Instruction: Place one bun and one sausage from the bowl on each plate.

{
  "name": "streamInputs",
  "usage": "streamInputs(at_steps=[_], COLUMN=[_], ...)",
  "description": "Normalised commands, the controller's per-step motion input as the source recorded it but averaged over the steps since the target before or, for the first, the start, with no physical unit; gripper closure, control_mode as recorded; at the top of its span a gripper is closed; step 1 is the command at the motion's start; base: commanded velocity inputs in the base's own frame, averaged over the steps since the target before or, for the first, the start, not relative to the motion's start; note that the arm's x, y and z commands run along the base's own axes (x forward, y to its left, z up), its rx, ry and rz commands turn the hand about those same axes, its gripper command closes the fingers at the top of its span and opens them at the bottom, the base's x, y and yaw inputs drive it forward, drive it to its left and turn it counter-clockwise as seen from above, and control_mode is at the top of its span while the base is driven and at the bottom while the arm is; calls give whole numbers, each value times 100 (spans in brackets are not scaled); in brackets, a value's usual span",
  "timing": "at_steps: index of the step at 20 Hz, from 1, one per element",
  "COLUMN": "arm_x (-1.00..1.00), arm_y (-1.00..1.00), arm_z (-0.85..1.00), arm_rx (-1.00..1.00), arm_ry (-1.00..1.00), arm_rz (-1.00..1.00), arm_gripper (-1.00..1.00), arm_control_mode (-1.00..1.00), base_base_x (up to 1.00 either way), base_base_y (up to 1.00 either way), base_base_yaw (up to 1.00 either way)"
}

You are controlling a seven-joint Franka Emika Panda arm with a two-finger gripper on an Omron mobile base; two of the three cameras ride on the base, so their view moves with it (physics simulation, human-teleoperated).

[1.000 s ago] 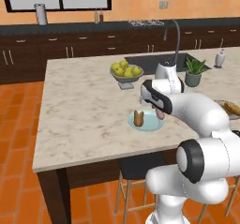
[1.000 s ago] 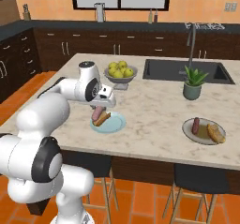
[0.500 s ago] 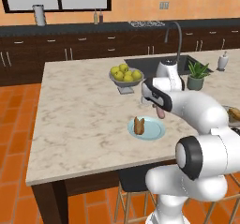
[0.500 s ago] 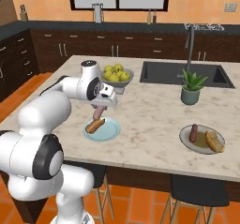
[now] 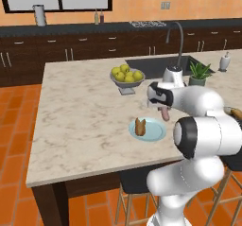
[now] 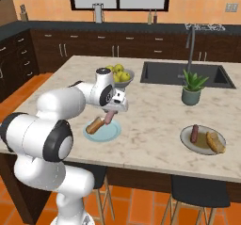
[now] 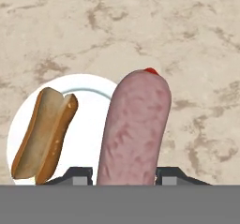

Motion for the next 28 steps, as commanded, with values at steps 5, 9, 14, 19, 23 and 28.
streamInputs(at_steps=[5, 9, 14, 19, 23, 28], arm_x=[-1, 0, 1, 3, 5, 5], arm_y=[14, 49, 14, 2, 0, 0], arm_z=[-46, -27, -22, -26, -41, -33], arm_rx=[0, -1, 0, 0, 0, 0], arm_ry=[0, 3, 6, 0, 0, 0], arm_rz=[0, 0, 0, 0, 0, 0], arm_gripper=[100, 100, 100, 100, 100, 100], arm_control_mode=[-100, -100, -100, -100, -100, -100], base_base_x=[0, 0, 0, 0, 0, 0], base_base_y=[0, 0, 0, 0, 0, 0], base_base_yaw=[0, 0, 0, 0, 0, 0])
